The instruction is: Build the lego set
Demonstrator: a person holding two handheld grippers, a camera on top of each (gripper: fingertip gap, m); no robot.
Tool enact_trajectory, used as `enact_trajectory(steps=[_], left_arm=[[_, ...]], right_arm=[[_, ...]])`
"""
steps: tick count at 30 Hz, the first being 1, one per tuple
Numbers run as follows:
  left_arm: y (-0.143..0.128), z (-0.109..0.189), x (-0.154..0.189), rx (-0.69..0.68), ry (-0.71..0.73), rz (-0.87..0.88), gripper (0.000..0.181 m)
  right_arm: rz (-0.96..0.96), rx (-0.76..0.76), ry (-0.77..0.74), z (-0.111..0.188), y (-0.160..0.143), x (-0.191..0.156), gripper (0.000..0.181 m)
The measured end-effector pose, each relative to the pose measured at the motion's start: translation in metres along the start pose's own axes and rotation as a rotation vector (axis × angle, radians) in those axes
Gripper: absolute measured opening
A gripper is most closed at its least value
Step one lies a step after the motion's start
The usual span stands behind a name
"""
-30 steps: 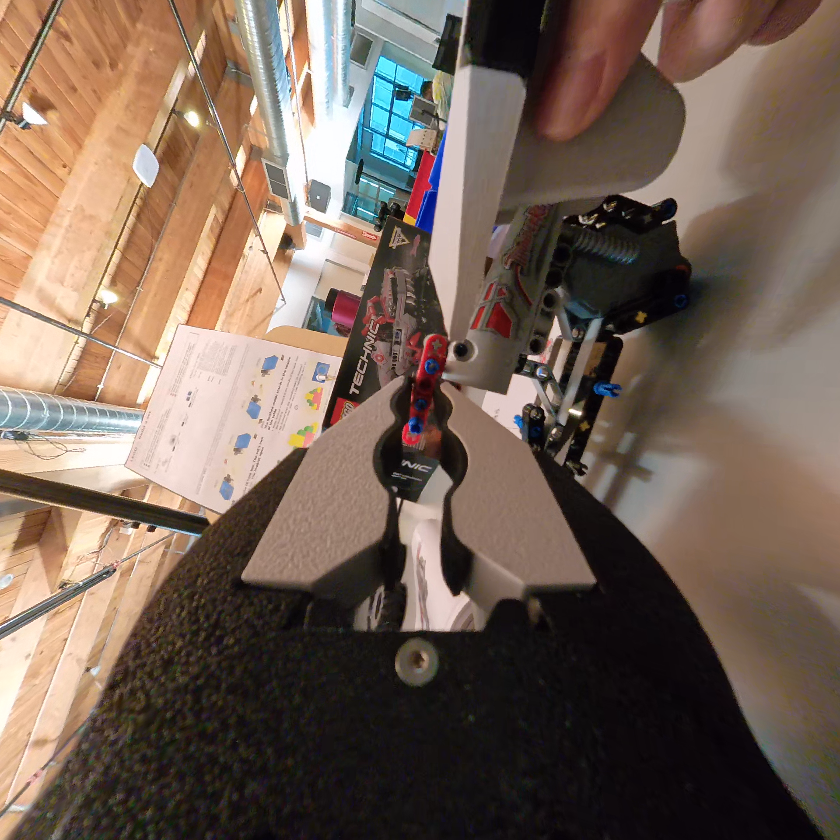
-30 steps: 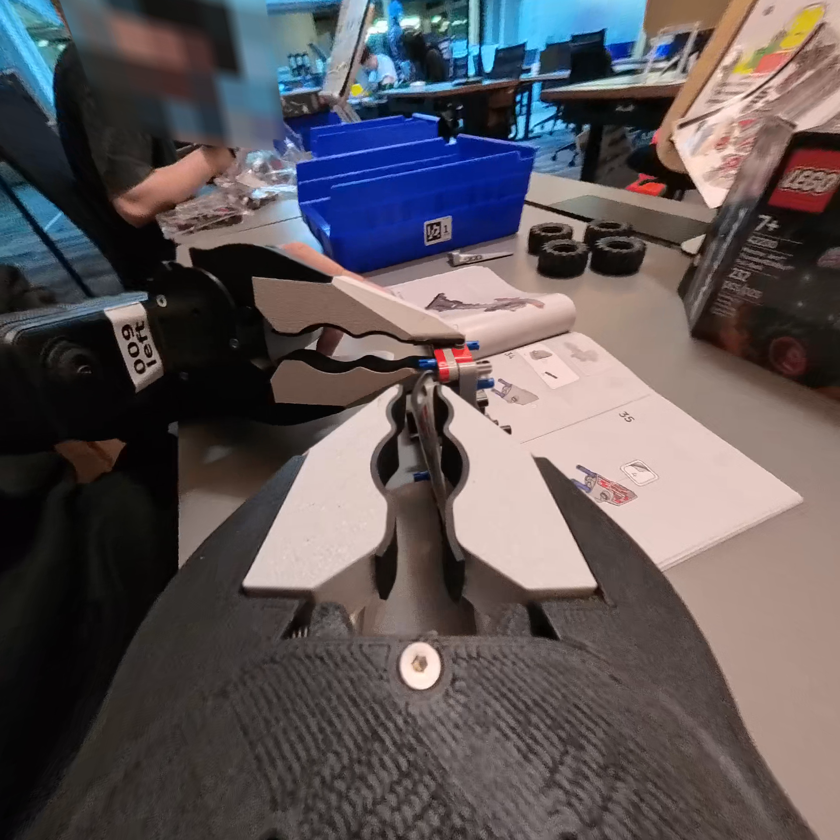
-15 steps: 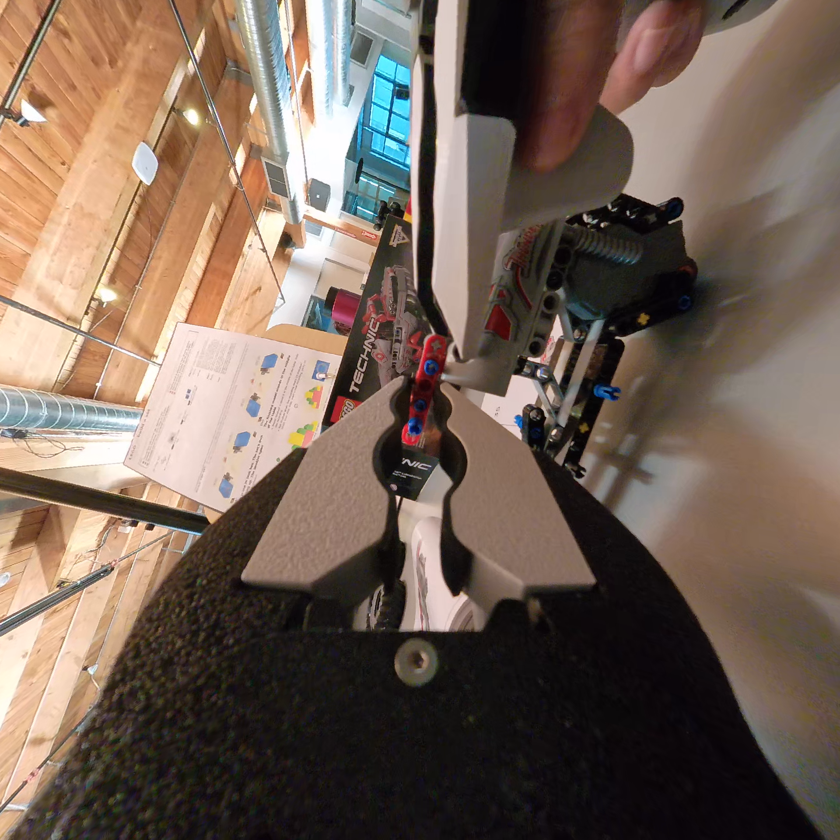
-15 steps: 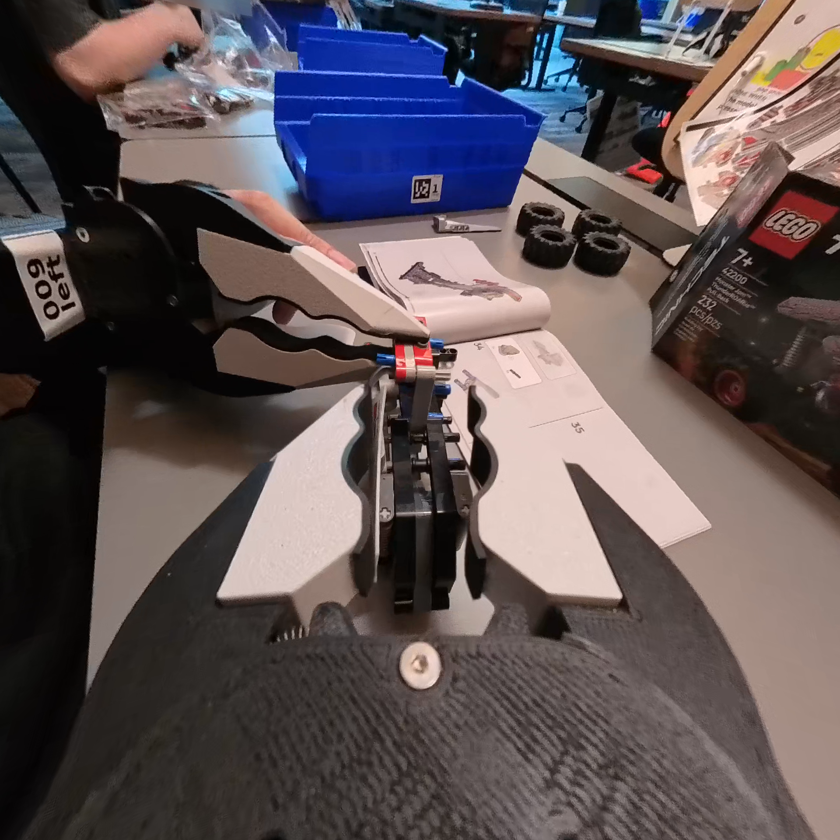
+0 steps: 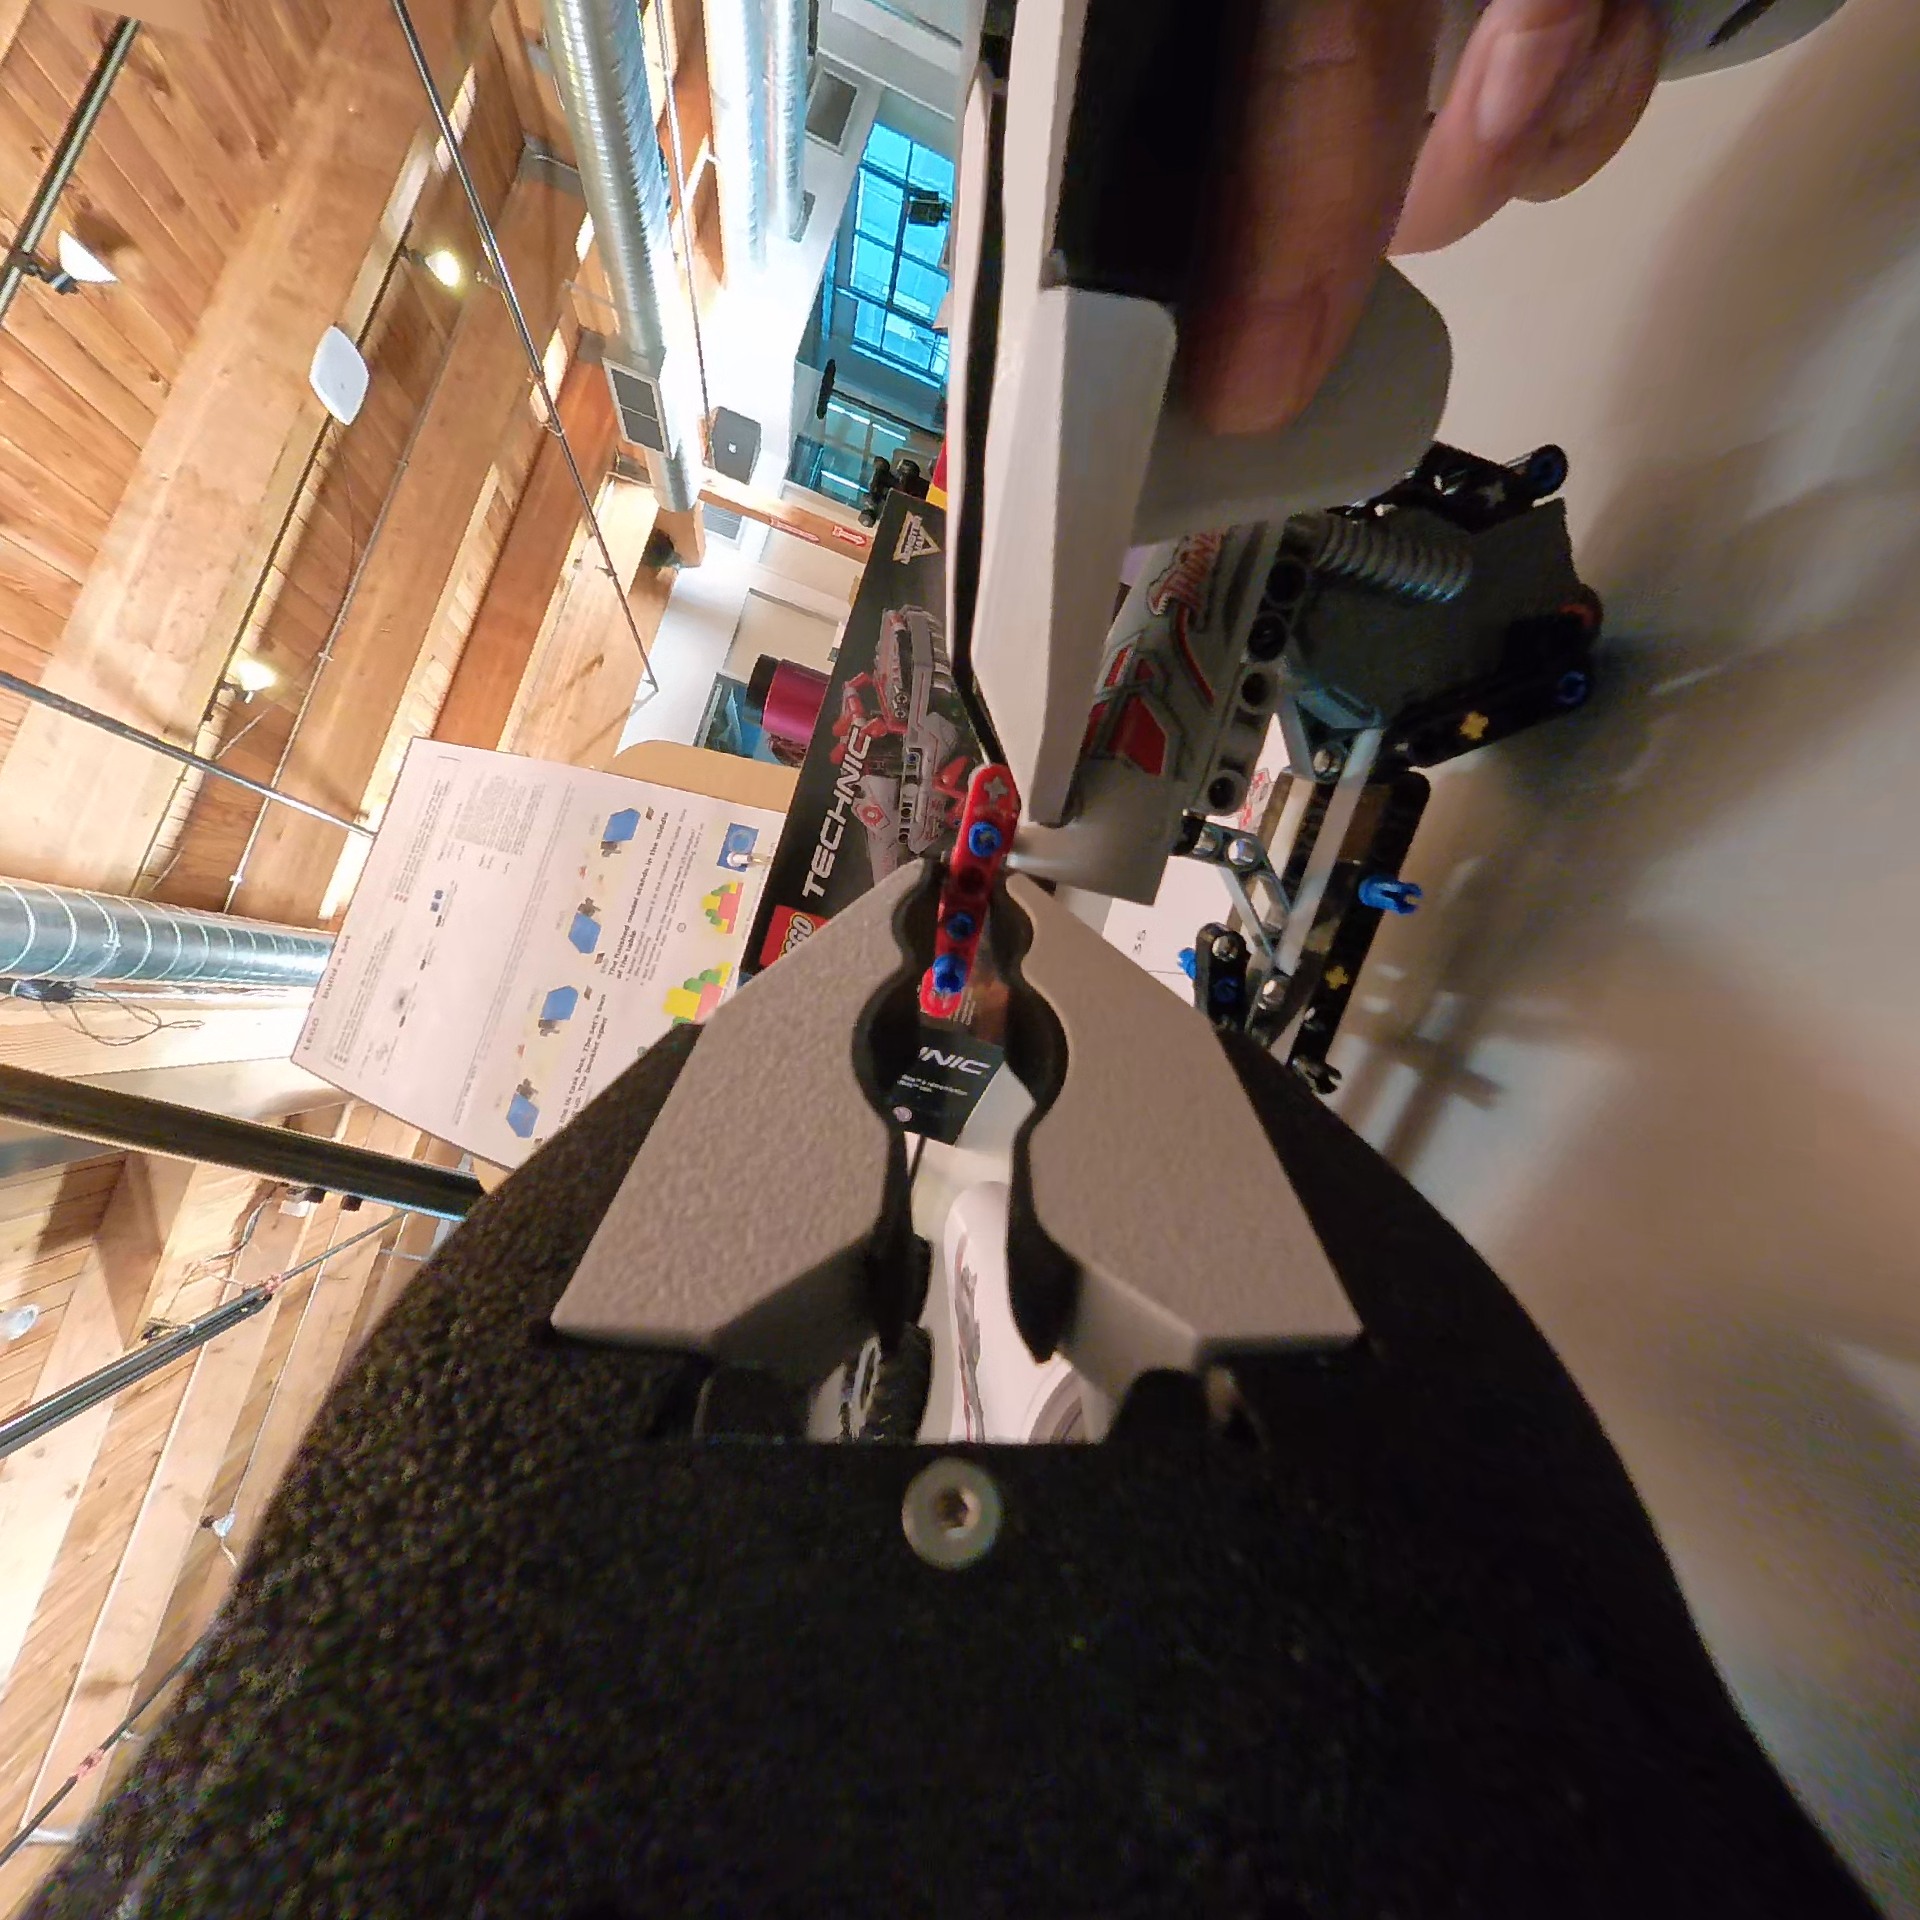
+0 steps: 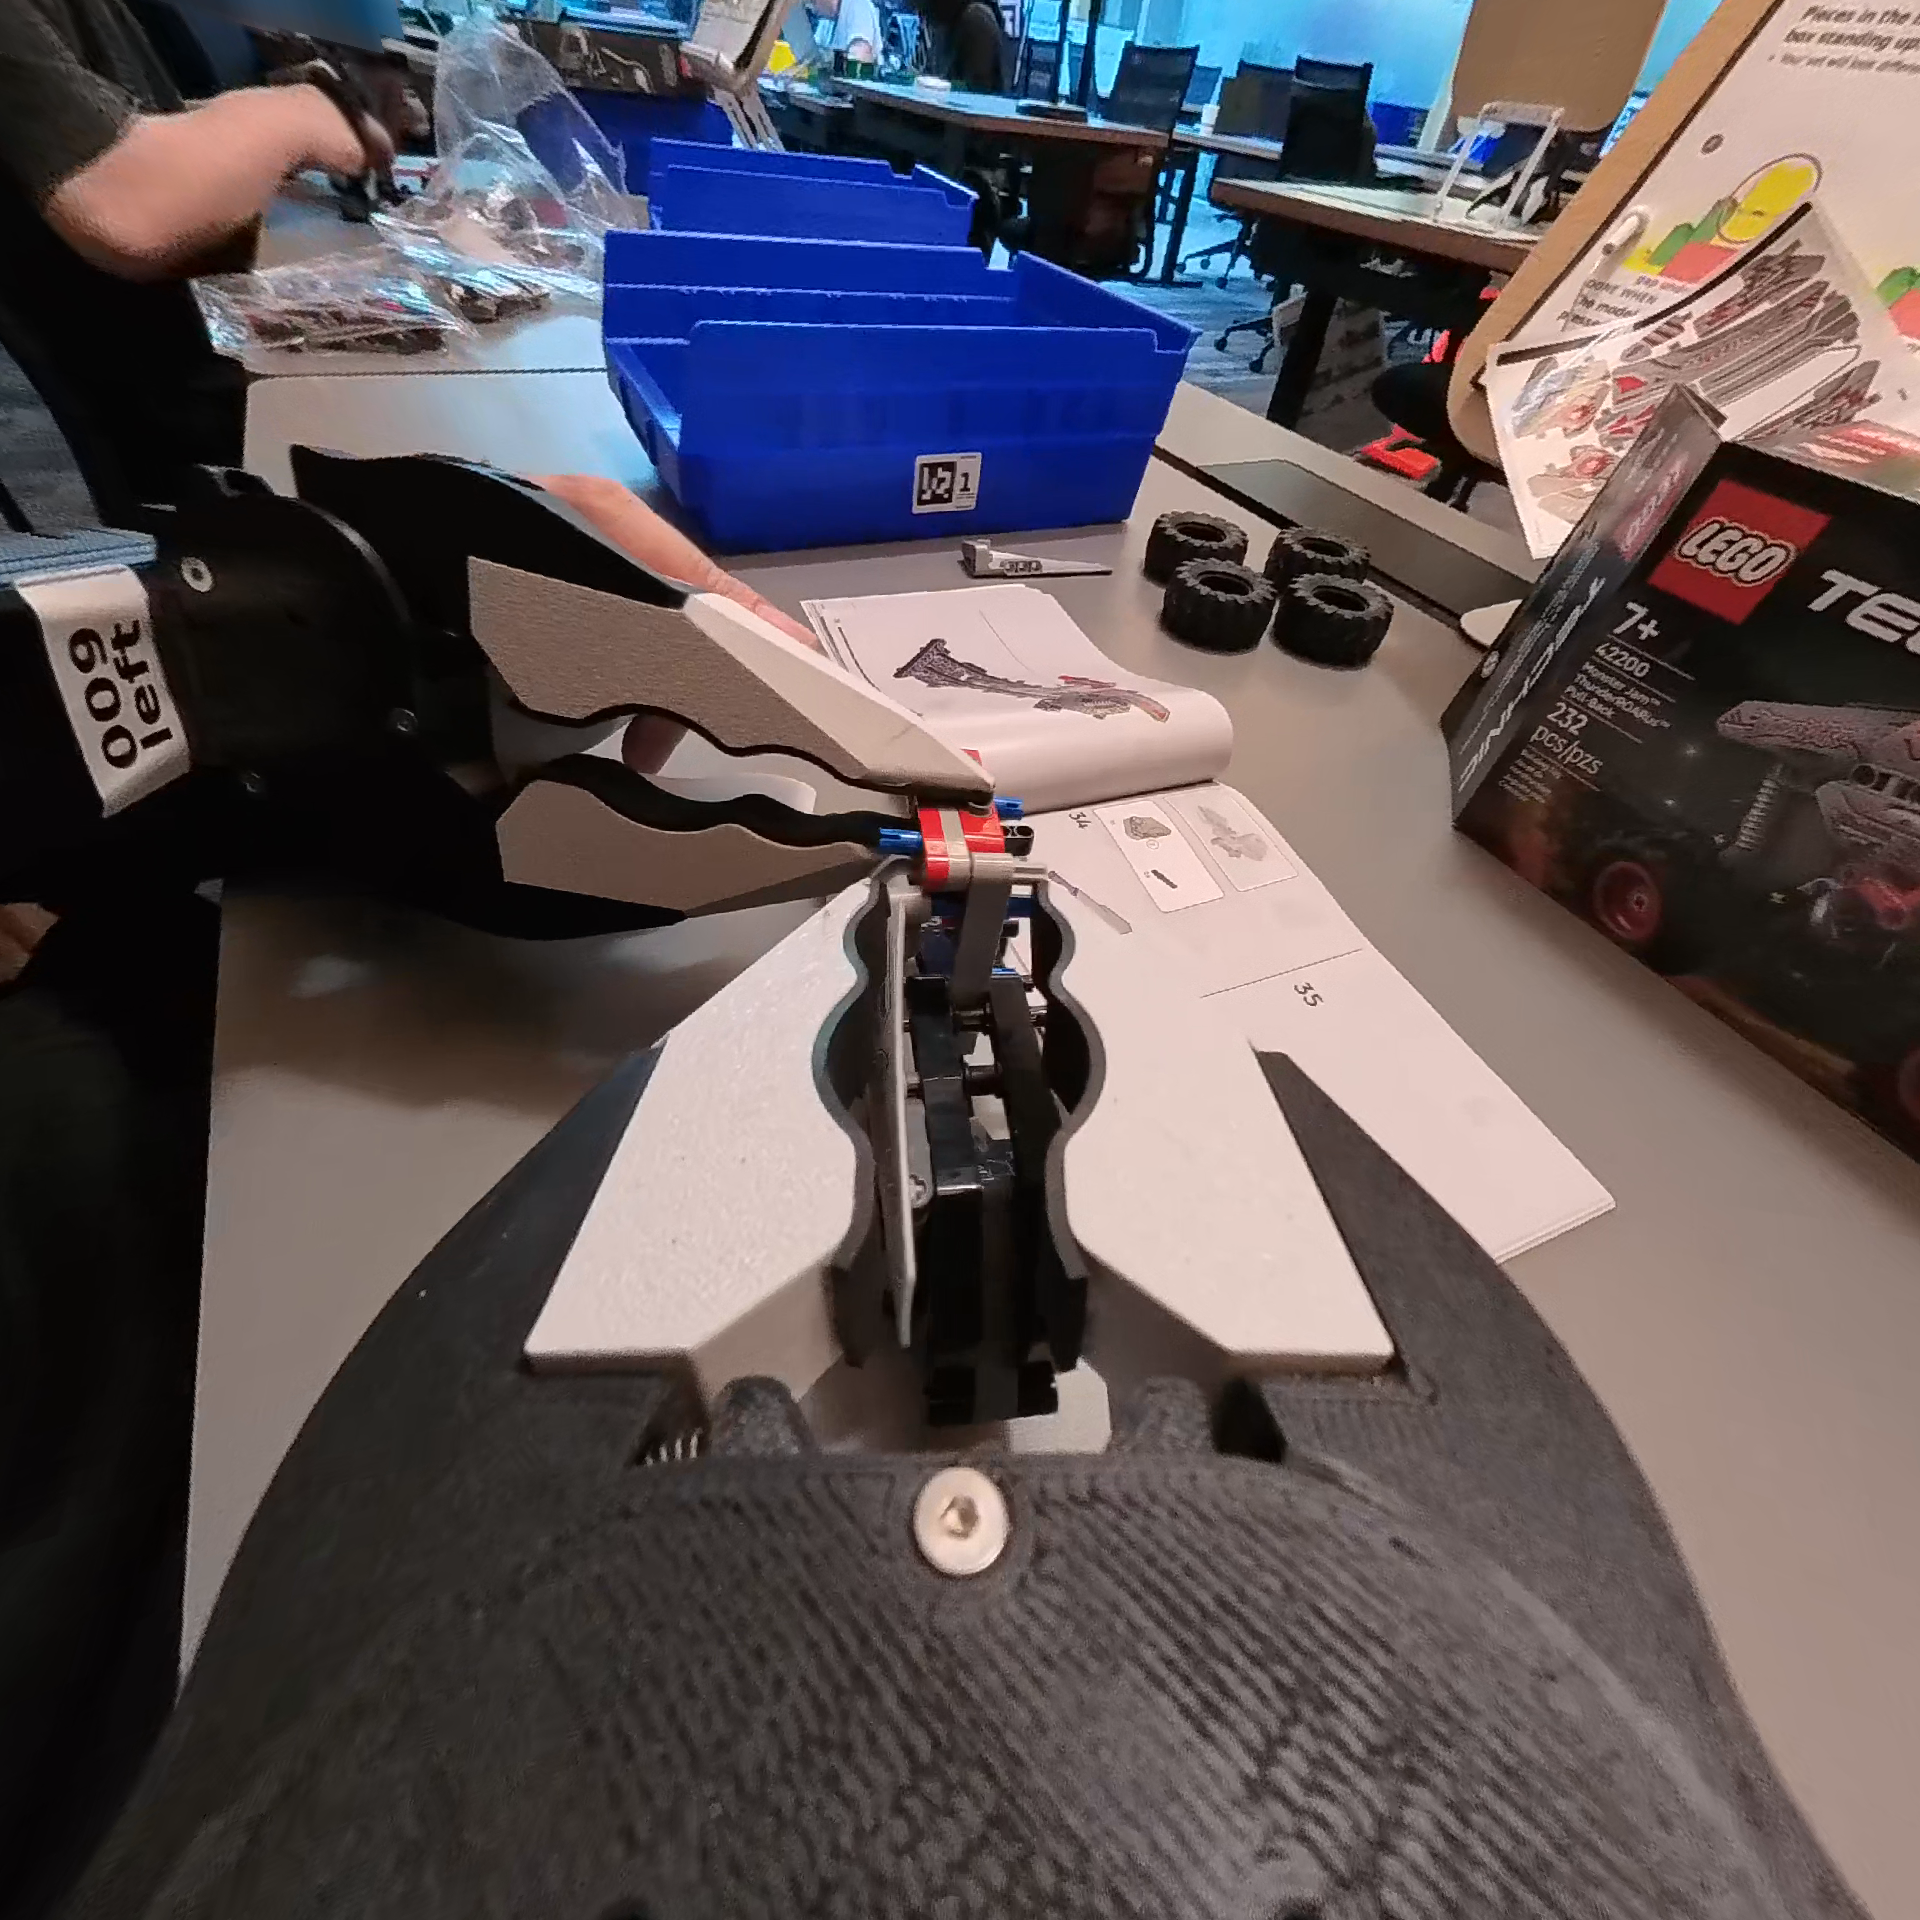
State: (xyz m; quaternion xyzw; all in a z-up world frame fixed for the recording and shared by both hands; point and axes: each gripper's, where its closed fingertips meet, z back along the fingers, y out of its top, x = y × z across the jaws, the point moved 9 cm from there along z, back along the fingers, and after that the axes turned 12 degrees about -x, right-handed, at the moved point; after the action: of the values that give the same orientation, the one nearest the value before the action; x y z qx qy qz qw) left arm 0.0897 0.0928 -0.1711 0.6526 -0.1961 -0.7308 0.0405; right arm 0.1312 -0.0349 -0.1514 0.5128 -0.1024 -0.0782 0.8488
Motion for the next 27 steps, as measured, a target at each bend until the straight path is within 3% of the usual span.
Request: enact_trajectory(steps=[27], left_arm=[[0.0027, -0.0014, 0.001, -0.002, 0.01, -0.015, 0.006]], right_arm=[[-0.016, 0.034, 0.008, 0.0004, -0.0031, -0.0004, 0.017]])
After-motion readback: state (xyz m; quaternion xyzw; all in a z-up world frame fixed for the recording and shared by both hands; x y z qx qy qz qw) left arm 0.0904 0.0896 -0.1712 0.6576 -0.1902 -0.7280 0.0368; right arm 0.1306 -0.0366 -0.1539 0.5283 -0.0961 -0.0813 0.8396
